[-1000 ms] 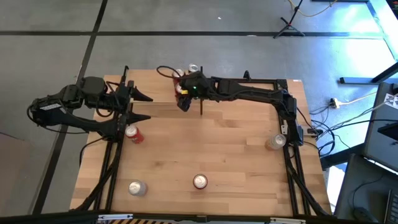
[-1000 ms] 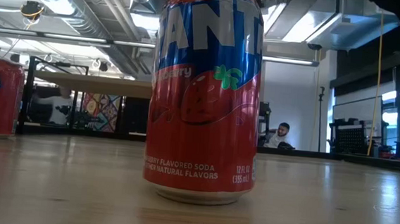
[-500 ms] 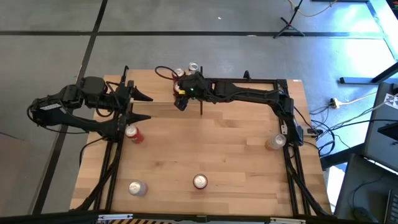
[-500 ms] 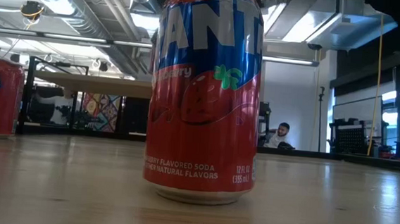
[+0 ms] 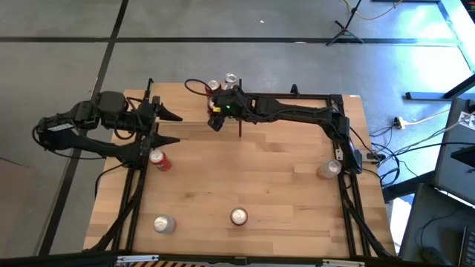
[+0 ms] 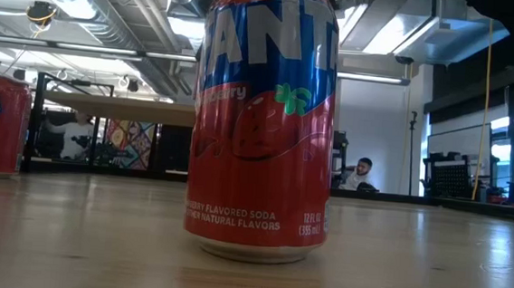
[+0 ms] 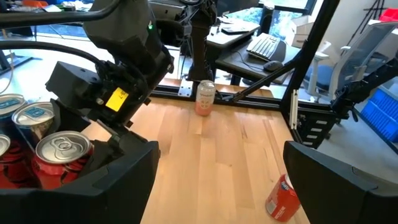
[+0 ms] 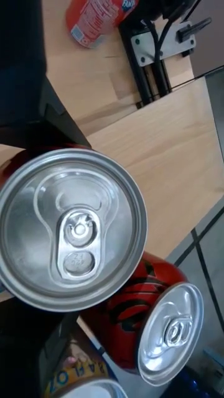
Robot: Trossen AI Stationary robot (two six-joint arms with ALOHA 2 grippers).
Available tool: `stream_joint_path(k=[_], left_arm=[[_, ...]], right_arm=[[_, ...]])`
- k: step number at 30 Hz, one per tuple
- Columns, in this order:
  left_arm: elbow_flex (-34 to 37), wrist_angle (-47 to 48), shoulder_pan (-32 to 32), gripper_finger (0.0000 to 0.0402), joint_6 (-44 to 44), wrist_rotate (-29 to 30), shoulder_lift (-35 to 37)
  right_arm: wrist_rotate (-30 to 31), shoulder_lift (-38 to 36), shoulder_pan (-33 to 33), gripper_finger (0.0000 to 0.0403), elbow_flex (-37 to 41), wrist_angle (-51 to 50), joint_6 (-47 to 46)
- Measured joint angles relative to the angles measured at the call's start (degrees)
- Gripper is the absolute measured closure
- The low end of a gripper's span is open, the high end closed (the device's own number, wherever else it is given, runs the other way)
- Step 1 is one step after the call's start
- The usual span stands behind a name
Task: Place canned beverage on shelf
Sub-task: Put the red/black soda can on the shelf aligned with the other red/black soda can
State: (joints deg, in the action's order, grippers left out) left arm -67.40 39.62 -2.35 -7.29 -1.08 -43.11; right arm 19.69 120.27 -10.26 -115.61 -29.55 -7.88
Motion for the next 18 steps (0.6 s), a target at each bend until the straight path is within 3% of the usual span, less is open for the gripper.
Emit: stream_joint_path(k=[8, 18], left_arm=[[0.0, -0.02, 0.02, 0.0069, 0.0, -0.07, 0.0], [0.0, -0.31, 0.0, 0.0069, -0.02, -0.11, 0.0]], right_arm=[[2.02, 0.37, 0.02, 0.0053, -0.02, 0.25, -1.46], [1.83, 0.87, 0.11, 0.0048, -0.11, 4.68, -1.84]])
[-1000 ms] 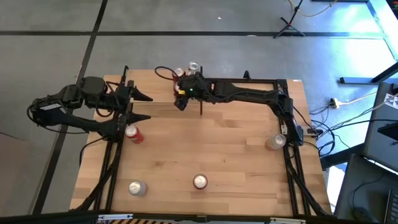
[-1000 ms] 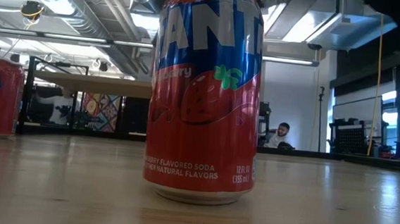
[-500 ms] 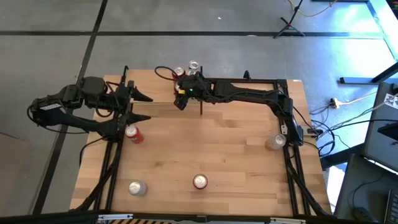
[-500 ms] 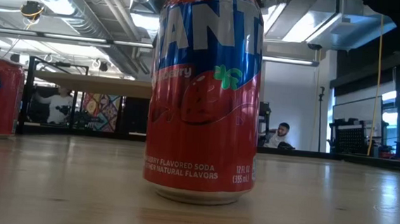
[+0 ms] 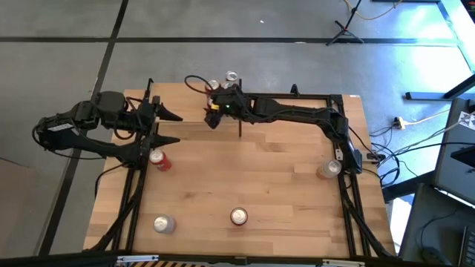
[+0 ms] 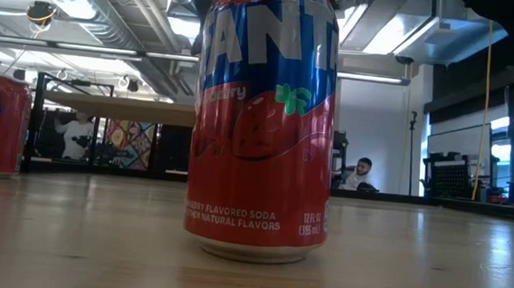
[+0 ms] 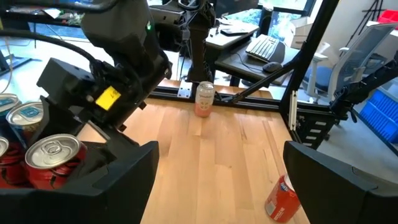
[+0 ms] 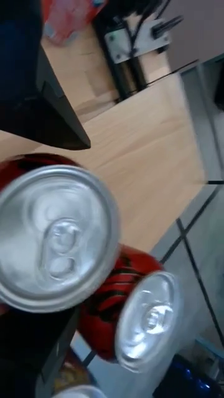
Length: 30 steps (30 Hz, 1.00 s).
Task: Place canned beverage on shelf
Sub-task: Put the red/black soda can on the shelf aligned with the other red/black soda can
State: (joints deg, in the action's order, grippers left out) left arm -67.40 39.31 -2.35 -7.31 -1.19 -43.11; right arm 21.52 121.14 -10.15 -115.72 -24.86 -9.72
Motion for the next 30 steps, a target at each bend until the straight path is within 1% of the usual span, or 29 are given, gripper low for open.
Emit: stream_joint_path(k=[12, 18, 24, 28, 30], left_arm=[[0.0, 0.02, 0.02, 0.0069, 0.02, 0.0, 0.0], [0.0, 0.02, 0.02, 0.0069, 0.02, 0.02, 0.0], [0.0, 0.04, 0.02, 0.0069, 0.44, 0.02, 0.0], [0.0, 0.08, 0.02, 0.0069, 0.44, 0.2, 0.0], [0.0, 0.09, 0.01, 0.0069, 0.45, 0.33, 0.0]], right_arm=[[1.01, 0.0, 0.02, 0.005, 0.0, 2.82, -0.37], [0.31, 0.0, 0.22, 0.005, -1.64, 1.84, 0.99], [-0.3, -0.02, 0.55, 0.005, -9.16, -1.89, 1.25], [-0.55, -0.02, 0.55, 0.0051, -15.72, -10.08, 1.66], [-0.03, -0.02, 0.54, 0.0059, -19.0, -11.84, 4.34]])
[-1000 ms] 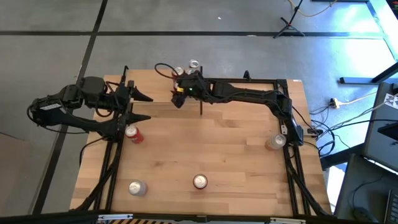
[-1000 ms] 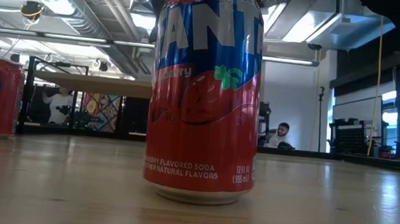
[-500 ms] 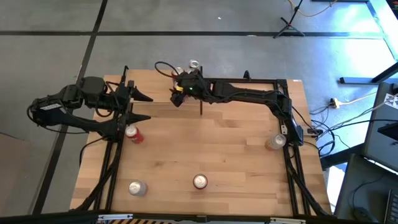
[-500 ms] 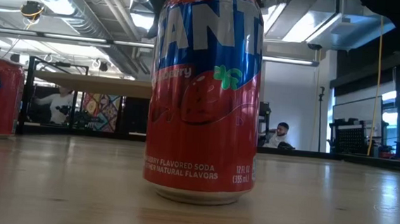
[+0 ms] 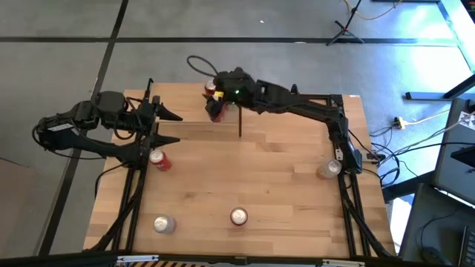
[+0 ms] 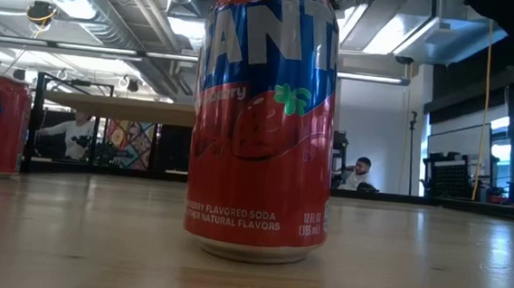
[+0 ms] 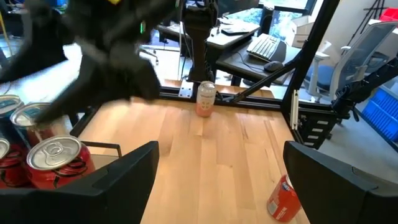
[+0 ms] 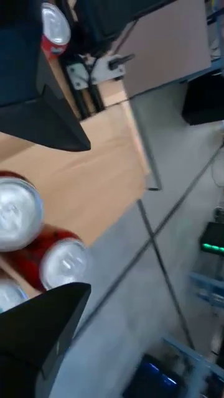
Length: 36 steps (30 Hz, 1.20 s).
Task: Place canned beverage on shelf
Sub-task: Put the red/black soda can on the shelf aligned with the other red/black soda can
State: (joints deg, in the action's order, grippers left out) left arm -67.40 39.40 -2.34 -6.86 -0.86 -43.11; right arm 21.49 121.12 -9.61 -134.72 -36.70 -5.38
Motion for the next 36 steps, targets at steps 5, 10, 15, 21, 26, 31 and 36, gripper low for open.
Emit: stream_joint_path(k=[5, 10, 15, 21, 26, 31, 36], left_arm=[[0.0, -0.92, -0.01, 0.0069, -0.32, -0.65, -1.2], [0.02, -0.74, 0.02, 0.0069, -0.33, 3.02, -4.38], [0.04, -0.84, -1.07, 0.0069, -0.56, 11.16, -8.67], [0.3, -1.01, -5.89, 0.0069, -3.09, 9.9, -11.59], [6.39, -5.23, -7.29, 0.0069, -5.05, 9.2, -8.06], [15.86, -16.96, -7.57, 0.0069, -10.48, 8.79, -4.09], [19.89, -24.98, -7.53, 0.0069, -14.25, 7.8, -6.74]], right_arm=[[0.45, -4.73, -0.56, 0.0092, 1.38, -1.85, 3.0], [-2.17, -8.99, -3.89, 0.0128, 1.23, -11.28, 6.15], [-12.38, -8.98, -8.85, 0.016, 1.49, -16.73, 8.15], [-20.69, -9.14, -12.1, 0.0199, 1.38, -13.89, 14.76], [-31.2, -9.11, -15.66, 0.0229, 1.4, -15.89, 16.99], [-34.33, -9.11, -17.59, 0.0256, 1.4, -22.09, 20.65], [-34.62, -9.24, -18.27, 0.0281, 1.4, -29.74, 23.88]])
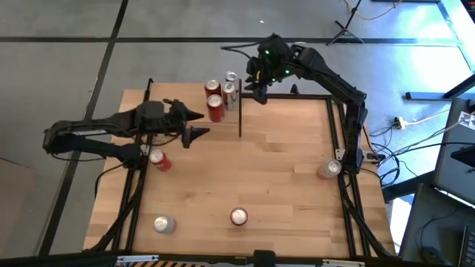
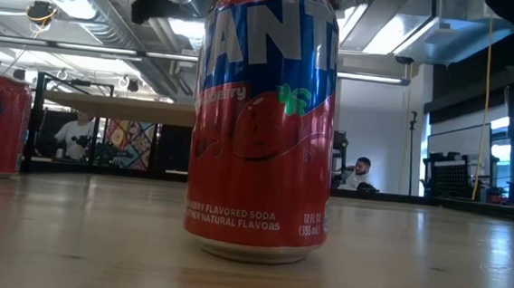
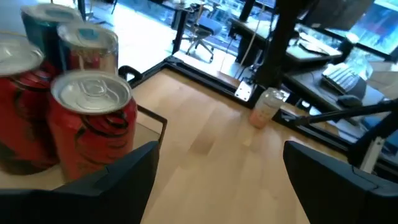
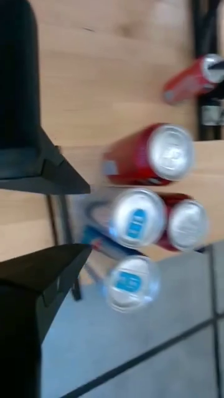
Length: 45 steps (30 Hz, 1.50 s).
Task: Place canned beverage on shelf
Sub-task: Put the red/black soda can on the shelf aligned with the other red/black soda can, then put the bottom red soda can on the shelf
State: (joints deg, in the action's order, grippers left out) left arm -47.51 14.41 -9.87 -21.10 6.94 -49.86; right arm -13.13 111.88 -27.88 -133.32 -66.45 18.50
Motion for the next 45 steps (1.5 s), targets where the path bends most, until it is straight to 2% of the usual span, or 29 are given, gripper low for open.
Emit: stream_joint_path(k=[10, 15, 20, 24, 30, 34, 38, 42, 45], left_arm=[[0.6, -3.85, -1.92, 0.0069, -0.68, 2.35, -10.34], [0.55, -8.1, -3.84, 0.0069, 1.93, 4.83, -12.34], [0.55, -7.9, -6.14, 0.0069, 1.99, 8.03, -12.43], [0.55, -7.88, -6.95, 0.0069, 1.82, 8.1, -12.4], [0.55, -7.1, -6.11, 0.0069, 0.63, 0.45, -11.88], [0.55, -5.65, -5.39, 0.0069, -2.48, -5.5, -8.35], [0.52, -7.47, -4.44, 0.0069, -8.38, -10.72, -4.99], [0.46, -10.52, -4.37, 0.0069, -8.55, -11.88, -3.24], [0.44, -9.43, -4.34, 0.0069, -7.68, -13.62, -2.03]], right_arm=[[-0.02, -0.12, 0.09, 0.0304, 0.0, -2.68, 1.03], [-0.02, -0.14, 0.15, 0.0304, 0.0, -2.68, 0.97], [-0.02, -0.14, 0.15, 0.0304, 0.0, -3.1, 0.9], [-0.98, -0.14, 0.15, 0.0304, 0.0, -3.35, 0.88], [-2.6, -0.14, 0.15, 0.0304, 0.0, -1.87, 0.19], [-2.94, -0.03, 0.15, 0.0304, 0.0, 0.97, -2.18], [-4.29, 0.62, 0.54, 0.0304, 0.02, 3.21, -16.37], [-4.04, 0.89, 0.95, 0.0304, 0.07, 10.09, -22.91], [-4.0, 0.49, 2.25, 0.0304, 0.04, 11.39, -26.97]])
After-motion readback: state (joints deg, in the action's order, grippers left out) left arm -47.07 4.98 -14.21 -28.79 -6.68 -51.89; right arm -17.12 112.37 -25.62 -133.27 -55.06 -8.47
